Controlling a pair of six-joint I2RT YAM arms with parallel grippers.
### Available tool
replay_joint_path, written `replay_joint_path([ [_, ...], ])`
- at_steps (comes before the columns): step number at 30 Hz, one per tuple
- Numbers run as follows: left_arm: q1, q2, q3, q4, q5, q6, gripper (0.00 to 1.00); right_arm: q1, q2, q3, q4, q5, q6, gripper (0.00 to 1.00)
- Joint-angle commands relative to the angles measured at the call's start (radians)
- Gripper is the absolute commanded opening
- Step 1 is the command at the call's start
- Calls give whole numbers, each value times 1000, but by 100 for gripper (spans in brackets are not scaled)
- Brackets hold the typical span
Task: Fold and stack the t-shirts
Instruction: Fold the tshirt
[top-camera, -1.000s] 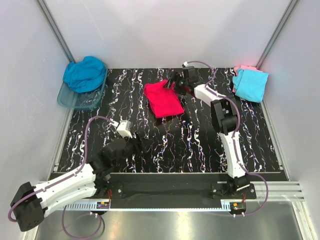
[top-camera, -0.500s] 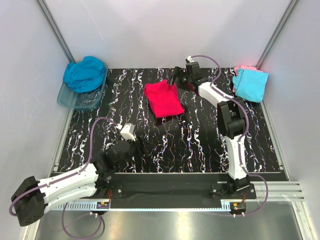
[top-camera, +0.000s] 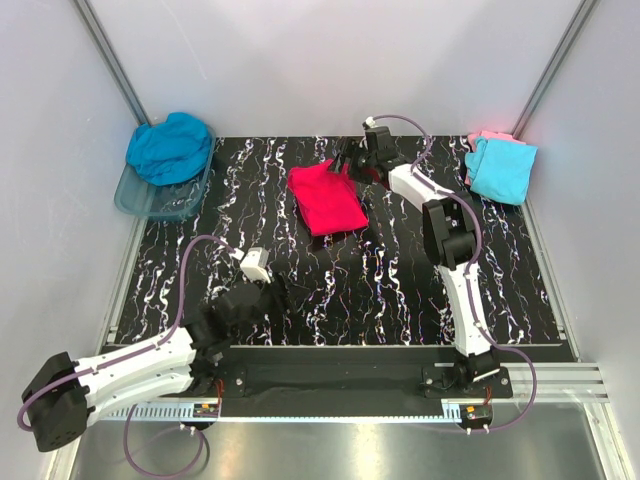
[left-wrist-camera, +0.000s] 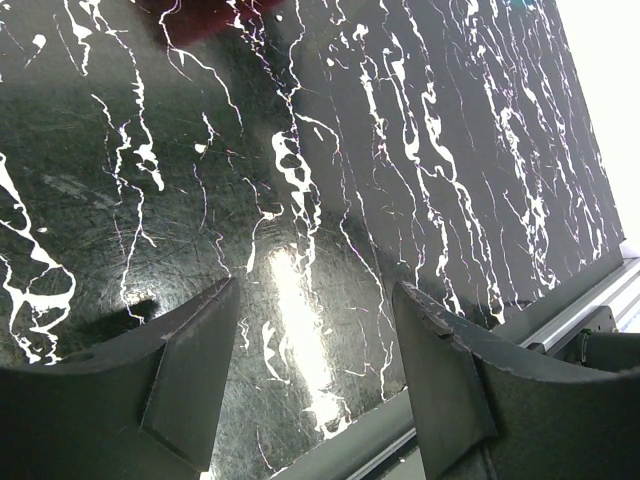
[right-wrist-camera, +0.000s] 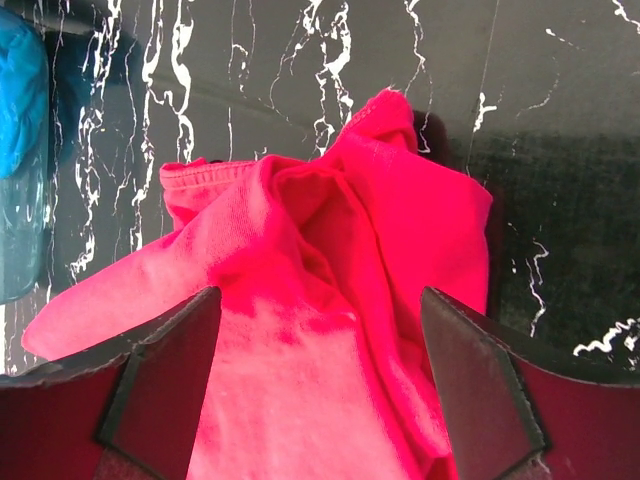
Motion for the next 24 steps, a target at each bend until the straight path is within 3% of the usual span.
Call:
replay_joint_path([
  [1,-5,-2,21,29,-36,10,66,10,9,72,19,-45,6,85],
  [14,-5,-8,13,18,-41,4,66,39,47,136,26,-103,16,82],
  [24,-5,-70,21,-36,-63,14,66,48,75,94,36,-85,-13,82],
])
